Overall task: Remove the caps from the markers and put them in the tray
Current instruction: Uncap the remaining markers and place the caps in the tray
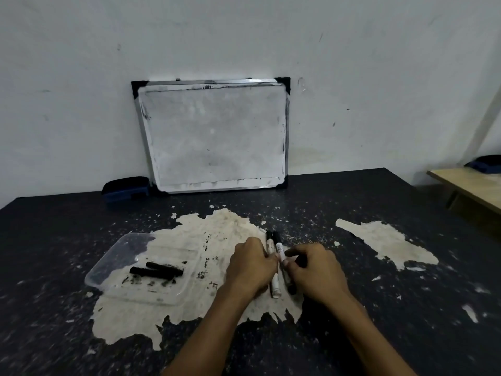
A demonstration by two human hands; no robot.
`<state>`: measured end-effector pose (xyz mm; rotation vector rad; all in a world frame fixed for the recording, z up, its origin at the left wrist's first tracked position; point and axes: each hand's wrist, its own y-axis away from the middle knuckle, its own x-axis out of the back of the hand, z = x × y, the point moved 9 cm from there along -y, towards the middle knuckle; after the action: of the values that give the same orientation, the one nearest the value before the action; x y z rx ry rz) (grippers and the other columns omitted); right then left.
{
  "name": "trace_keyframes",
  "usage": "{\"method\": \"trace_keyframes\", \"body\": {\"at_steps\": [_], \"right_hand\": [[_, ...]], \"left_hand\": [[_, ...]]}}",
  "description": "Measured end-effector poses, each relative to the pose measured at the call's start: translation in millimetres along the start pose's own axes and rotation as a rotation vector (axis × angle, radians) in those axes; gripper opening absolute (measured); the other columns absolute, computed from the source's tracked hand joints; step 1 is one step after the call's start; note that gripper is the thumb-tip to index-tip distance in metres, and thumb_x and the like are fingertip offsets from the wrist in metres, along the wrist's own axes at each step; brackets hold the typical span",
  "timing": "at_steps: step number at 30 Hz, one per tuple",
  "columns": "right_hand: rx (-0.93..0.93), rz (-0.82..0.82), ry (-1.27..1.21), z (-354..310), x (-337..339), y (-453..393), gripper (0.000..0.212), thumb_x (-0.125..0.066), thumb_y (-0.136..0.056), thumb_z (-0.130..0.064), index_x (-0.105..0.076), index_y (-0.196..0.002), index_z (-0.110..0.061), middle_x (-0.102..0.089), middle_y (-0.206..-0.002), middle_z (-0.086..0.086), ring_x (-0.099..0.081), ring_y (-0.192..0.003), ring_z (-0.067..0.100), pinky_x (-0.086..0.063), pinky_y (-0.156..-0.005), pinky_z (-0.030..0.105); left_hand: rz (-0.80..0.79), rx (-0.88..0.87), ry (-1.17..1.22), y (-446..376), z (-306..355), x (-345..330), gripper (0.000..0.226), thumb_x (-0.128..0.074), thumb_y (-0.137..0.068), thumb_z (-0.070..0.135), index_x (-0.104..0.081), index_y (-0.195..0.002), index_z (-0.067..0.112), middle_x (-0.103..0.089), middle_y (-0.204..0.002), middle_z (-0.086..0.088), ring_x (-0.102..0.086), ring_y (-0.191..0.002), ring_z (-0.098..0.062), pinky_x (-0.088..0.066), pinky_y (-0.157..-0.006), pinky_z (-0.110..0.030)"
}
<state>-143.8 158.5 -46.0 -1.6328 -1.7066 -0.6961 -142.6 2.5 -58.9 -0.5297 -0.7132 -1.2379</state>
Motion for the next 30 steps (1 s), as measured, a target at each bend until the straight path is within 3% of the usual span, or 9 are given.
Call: {"method": "trace_keyframes", "body": {"at_steps": [3, 9, 12, 18, 22, 24, 27, 30], "right_hand": [[-0.001, -0.001, 0.004, -1, 1, 1, 0.028, -0.065, -0.083, -0.043, -0.071, -0.108, -0.033, -0.076, -0.086, -0.009, -0.07, -0.088, 0.017, -0.057, -0.077, 0.037], [0.007, 0.002, 0.012, -3, 2, 3, 0.033, -0.062, -0.081, -0.045, -0.07, -0.11, -0.031, -0.077, -0.096, -0.004, -0.069, -0.094, 0.021, -0.056, -0.078, 0.036], [0.011, 0.003, 0.003, -4, 3, 4, 0.032, -0.062, -0.083, -0.043, -0.069, -0.112, -0.03, -0.076, -0.094, -0.004, -0.069, -0.093, 0.02, -0.056, -0.077, 0.038], [0.019, 0.002, -0.005, -5, 4, 6, 0.034, -0.063, -0.084, -0.044, -0.067, -0.115, -0.03, -0.069, -0.079, -0.011, -0.069, -0.085, 0.015, -0.056, -0.076, 0.037], [0.033, 0.022, -0.034, -7, 7, 6, 0.032, -0.064, -0.086, -0.039, -0.066, -0.116, -0.025, -0.068, -0.07, -0.011, -0.067, -0.066, 0.006, -0.056, -0.073, 0.036], [0.05, 0.04, -0.042, -13, 8, 8, 0.034, -0.065, -0.086, -0.039, -0.065, -0.116, -0.024, -0.07, -0.082, -0.007, -0.068, -0.071, 0.011, -0.057, -0.073, 0.038], [0.103, 0.097, -0.007, -29, 10, 14, 0.037, -0.064, -0.087, -0.038, -0.063, -0.121, -0.024, -0.069, -0.111, -0.002, -0.066, -0.097, 0.018, -0.055, -0.081, 0.039], [0.225, 0.155, -0.003, -61, 8, 21, 0.034, -0.063, -0.088, -0.035, -0.063, -0.12, -0.022, -0.066, -0.112, -0.002, -0.06, -0.101, 0.015, -0.053, -0.083, 0.036]], "left_hand": [[-0.027, -0.008, 0.047, 0, 0, -4, 0.028, -0.06, -0.085, 0.039, -0.058, -0.078, 0.011, -0.068, -0.08, -0.012, -0.069, -0.063, -0.029, -0.06, -0.06, -0.043], [-0.072, -0.01, 0.136, 7, 8, -6, 0.024, -0.06, -0.089, 0.023, -0.062, -0.081, 0.001, -0.07, -0.073, -0.015, -0.068, -0.044, -0.021, -0.05, -0.038, -0.025], [-0.094, -0.013, 0.154, 11, 11, -4, 0.024, -0.059, -0.092, 0.021, -0.063, -0.084, -0.001, -0.07, -0.069, -0.014, -0.064, -0.037, -0.017, -0.046, -0.035, -0.022], [-0.105, -0.016, 0.126, 14, 10, 1, 0.025, -0.058, -0.093, 0.024, -0.064, -0.084, 0.002, -0.068, -0.068, -0.011, -0.064, -0.04, -0.017, -0.051, -0.039, -0.026], [-0.072, -0.032, 0.07, 16, 7, 15, 0.028, -0.06, -0.091, 0.033, -0.065, -0.088, 0.006, -0.072, -0.078, -0.013, -0.07, -0.061, -0.026, -0.06, -0.061, -0.039], [-0.051, -0.049, 0.08, 20, 8, 30, 0.028, -0.061, -0.092, 0.033, -0.066, -0.096, 0.006, -0.073, -0.081, -0.013, -0.07, -0.06, -0.023, -0.06, -0.062, -0.037], [0.002, -0.072, 0.159, 30, 5, 64, 0.029, -0.061, -0.094, 0.031, -0.064, -0.112, 0.009, -0.075, -0.082, -0.011, -0.064, -0.048, -0.01, -0.051, -0.048, -0.022], [0.142, -0.079, 0.222, 38, -14, 113, 0.023, -0.063, -0.093, 0.029, -0.069, -0.107, 0.012, -0.074, -0.075, -0.004, -0.063, -0.048, -0.005, -0.05, -0.048, -0.019]]}}
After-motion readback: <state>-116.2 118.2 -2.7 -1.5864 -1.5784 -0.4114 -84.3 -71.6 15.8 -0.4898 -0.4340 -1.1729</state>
